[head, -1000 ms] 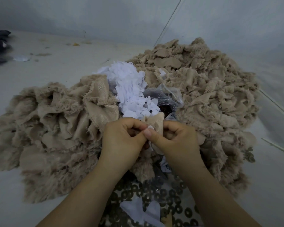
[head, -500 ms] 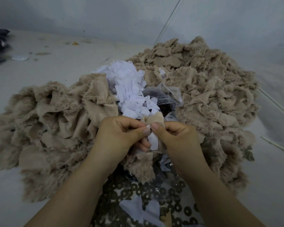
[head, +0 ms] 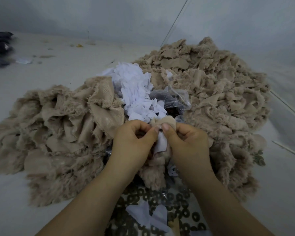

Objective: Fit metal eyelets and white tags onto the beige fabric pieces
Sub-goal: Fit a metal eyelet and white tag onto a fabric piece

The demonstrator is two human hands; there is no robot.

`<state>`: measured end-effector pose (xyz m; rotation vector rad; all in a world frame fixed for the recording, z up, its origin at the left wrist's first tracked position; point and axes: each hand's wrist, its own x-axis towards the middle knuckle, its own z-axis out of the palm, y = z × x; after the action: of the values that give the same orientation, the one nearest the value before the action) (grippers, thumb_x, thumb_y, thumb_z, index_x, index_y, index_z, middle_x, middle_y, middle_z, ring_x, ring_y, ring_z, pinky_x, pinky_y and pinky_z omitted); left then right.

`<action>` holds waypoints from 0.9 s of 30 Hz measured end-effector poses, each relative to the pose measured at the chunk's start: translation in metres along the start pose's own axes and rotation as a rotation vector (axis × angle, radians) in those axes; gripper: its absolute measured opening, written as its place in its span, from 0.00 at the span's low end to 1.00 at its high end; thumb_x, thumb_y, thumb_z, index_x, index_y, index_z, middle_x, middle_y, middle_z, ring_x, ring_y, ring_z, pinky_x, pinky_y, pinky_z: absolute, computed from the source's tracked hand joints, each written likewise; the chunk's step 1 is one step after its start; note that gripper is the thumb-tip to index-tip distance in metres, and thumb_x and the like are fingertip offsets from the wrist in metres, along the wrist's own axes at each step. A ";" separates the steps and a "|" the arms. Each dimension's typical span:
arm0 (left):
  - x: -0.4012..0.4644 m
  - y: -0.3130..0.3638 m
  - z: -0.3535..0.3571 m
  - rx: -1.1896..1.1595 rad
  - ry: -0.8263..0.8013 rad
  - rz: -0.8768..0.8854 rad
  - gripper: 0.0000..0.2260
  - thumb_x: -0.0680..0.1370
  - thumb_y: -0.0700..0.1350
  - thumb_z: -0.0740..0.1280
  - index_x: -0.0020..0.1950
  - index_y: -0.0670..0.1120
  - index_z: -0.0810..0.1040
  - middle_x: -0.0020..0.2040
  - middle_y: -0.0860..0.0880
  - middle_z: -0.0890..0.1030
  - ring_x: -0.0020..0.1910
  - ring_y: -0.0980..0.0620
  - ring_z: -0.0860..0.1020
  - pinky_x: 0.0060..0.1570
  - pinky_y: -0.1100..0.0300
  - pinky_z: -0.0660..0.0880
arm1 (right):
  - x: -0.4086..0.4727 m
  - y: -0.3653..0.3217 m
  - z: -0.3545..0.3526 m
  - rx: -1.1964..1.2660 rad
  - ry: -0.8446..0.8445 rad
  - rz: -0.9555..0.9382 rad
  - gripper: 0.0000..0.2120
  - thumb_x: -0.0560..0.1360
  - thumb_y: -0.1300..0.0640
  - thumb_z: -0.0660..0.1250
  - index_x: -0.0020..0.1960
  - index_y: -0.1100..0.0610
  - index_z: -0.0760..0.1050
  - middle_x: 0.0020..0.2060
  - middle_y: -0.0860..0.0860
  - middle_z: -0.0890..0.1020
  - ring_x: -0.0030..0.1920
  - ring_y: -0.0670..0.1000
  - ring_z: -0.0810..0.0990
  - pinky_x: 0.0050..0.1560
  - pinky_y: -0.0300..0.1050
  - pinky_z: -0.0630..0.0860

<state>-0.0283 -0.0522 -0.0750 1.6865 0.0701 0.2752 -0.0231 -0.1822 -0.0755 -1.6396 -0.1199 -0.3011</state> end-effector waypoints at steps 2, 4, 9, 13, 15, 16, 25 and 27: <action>0.001 0.002 -0.004 -0.101 -0.093 -0.093 0.11 0.78 0.44 0.71 0.37 0.41 0.82 0.27 0.42 0.79 0.23 0.50 0.74 0.23 0.62 0.70 | -0.001 -0.004 -0.001 0.134 -0.011 0.095 0.04 0.75 0.59 0.72 0.42 0.57 0.83 0.34 0.56 0.86 0.35 0.54 0.85 0.32 0.47 0.81; 0.001 0.005 -0.006 -0.139 -0.135 -0.114 0.11 0.78 0.43 0.70 0.37 0.40 0.81 0.25 0.43 0.77 0.21 0.50 0.72 0.23 0.63 0.69 | 0.000 -0.009 -0.002 0.185 -0.012 0.164 0.03 0.74 0.58 0.73 0.42 0.57 0.81 0.32 0.52 0.86 0.31 0.47 0.83 0.30 0.38 0.78; -0.006 0.013 -0.005 -0.127 0.004 0.080 0.09 0.76 0.37 0.72 0.46 0.47 0.74 0.36 0.47 0.83 0.25 0.50 0.77 0.24 0.58 0.74 | 0.002 -0.016 -0.005 0.166 0.005 0.236 0.09 0.74 0.58 0.74 0.51 0.54 0.76 0.33 0.50 0.85 0.35 0.50 0.84 0.34 0.46 0.83; -0.014 0.015 -0.005 0.085 0.033 0.450 0.13 0.76 0.32 0.69 0.49 0.52 0.82 0.51 0.49 0.81 0.45 0.51 0.82 0.40 0.62 0.79 | 0.010 -0.025 -0.012 0.141 -0.016 0.267 0.17 0.71 0.57 0.76 0.55 0.46 0.73 0.41 0.54 0.87 0.44 0.54 0.87 0.47 0.57 0.83; -0.016 0.015 -0.005 0.221 0.031 0.586 0.13 0.76 0.31 0.68 0.54 0.46 0.83 0.57 0.47 0.78 0.51 0.54 0.79 0.44 0.71 0.74 | 0.012 -0.029 -0.014 0.152 -0.021 0.301 0.20 0.65 0.54 0.77 0.54 0.46 0.74 0.45 0.56 0.86 0.46 0.56 0.86 0.50 0.60 0.82; -0.017 0.014 -0.005 0.265 0.018 0.639 0.14 0.76 0.30 0.67 0.56 0.44 0.83 0.59 0.47 0.77 0.53 0.54 0.79 0.46 0.72 0.73 | 0.013 -0.031 -0.014 0.170 -0.022 0.325 0.21 0.63 0.54 0.76 0.54 0.46 0.74 0.47 0.57 0.86 0.47 0.56 0.86 0.51 0.60 0.82; -0.010 0.005 -0.011 0.355 -0.179 0.841 0.13 0.75 0.27 0.67 0.54 0.40 0.84 0.57 0.50 0.81 0.58 0.57 0.79 0.61 0.65 0.74 | 0.004 -0.022 -0.024 0.352 -0.132 0.499 0.11 0.76 0.67 0.69 0.53 0.54 0.77 0.48 0.57 0.86 0.46 0.54 0.87 0.42 0.45 0.81; -0.008 0.004 -0.012 0.385 -0.182 0.857 0.11 0.75 0.29 0.67 0.53 0.39 0.84 0.55 0.51 0.81 0.57 0.58 0.78 0.60 0.67 0.73 | 0.002 -0.023 -0.024 0.328 -0.140 0.481 0.10 0.77 0.66 0.69 0.53 0.53 0.77 0.46 0.56 0.86 0.46 0.54 0.87 0.42 0.44 0.82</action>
<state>-0.0391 -0.0429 -0.0708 2.0401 -0.7969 0.7785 -0.0304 -0.2044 -0.0513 -1.3119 0.1158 0.1935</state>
